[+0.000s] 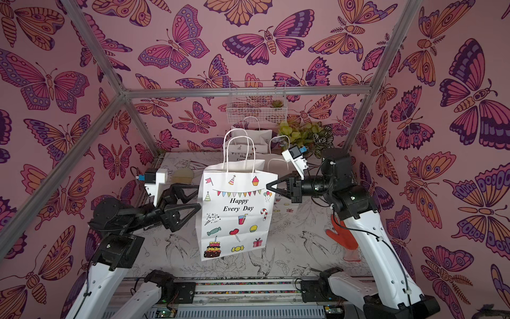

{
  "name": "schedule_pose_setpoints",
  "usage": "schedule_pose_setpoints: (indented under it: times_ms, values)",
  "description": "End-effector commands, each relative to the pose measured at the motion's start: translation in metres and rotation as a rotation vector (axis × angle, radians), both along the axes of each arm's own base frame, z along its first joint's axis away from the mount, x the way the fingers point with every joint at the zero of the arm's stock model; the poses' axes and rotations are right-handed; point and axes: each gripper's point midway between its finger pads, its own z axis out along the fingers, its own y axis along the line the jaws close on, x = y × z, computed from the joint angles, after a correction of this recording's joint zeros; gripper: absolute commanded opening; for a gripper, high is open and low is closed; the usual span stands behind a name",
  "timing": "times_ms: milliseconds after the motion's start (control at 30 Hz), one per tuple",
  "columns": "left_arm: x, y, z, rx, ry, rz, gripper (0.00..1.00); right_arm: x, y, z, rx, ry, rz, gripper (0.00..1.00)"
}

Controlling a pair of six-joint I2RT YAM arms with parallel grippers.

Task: Put away the paper bag
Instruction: Press the paper bag.

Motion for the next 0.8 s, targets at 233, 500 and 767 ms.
schedule_pose_setpoints:
  times_ms: [233,500,767]
  values:
    - [-0.012,-0.005,-0.001,0.002,-0.019,-0.087,0.98,0.003,0.000,-0.006,0.031,-0.034,-0.049,0.00]
    - [0.004,-0.008,-0.030,0.027,0.035,-0.078,0.91,-0.002,0.019,-0.019,0.011,-0.030,-0.002,0.00]
    - [0.013,-0.009,-0.047,0.055,0.053,-0.045,0.88,-0.012,0.024,-0.027,-0.040,-0.051,0.008,0.00]
